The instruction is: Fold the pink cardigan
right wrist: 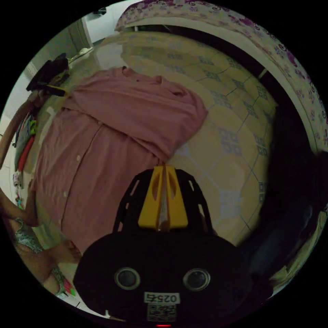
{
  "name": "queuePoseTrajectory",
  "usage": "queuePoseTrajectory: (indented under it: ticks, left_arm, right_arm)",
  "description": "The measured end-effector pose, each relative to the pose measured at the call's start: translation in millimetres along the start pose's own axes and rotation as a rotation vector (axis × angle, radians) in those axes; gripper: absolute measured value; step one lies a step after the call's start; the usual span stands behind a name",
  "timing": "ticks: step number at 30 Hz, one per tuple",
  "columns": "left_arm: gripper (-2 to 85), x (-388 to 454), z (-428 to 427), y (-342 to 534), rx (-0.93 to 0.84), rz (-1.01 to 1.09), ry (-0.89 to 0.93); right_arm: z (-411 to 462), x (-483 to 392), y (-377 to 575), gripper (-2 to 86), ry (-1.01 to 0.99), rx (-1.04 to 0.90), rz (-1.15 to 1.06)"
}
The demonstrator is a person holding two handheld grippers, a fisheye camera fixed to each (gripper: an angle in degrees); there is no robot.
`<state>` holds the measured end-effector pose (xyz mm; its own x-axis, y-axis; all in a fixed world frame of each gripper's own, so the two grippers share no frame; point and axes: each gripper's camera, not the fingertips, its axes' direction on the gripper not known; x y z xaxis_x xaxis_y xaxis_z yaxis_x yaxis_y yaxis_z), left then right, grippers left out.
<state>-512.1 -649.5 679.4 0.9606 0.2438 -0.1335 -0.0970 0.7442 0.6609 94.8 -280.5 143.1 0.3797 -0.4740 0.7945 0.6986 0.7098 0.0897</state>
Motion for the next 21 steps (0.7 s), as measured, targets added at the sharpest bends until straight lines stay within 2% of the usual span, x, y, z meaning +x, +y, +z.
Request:
queuePoseTrajectory:
  ticks: [3,5,10,12,15,18,21]
  left_arm:
    - [0.6,-4,-29,4,0.162,0.010,0.117]
    - [1.0,4,-35,-7,0.160,0.060,0.112]
    - [2.0,33,-7,-55,-0.033,0.228,-0.001]
    - [1.9,39,12,-73,-0.126,0.272,-0.018]
    - [1.1,40,31,-89,-0.223,0.296,-0.065]
    - [0.3,44,42,-93,-0.282,0.344,-0.089]
    - [-0.1,47,48,-92,-0.304,0.381,-0.100]
  right_arm:
    - [-23,0,-17,6.8,-0.114,0.099,-0.022]
    - [-29,1,-38,8.4,-0.192,0.109,-0.088]
    - [-19,-7,-112,6.2,-0.086,0.048,-0.237]
    - [2,-17,-145,6.0,-0.071,-0.091,-0.352]
    - [18,-36,-167,5.8,-0.060,-0.159,-0.458]
    - [31,-57,-177,6.0,-0.048,-0.244,-0.535]
    - [41,-74,-177,4.0,0.026,-0.249,-0.583]
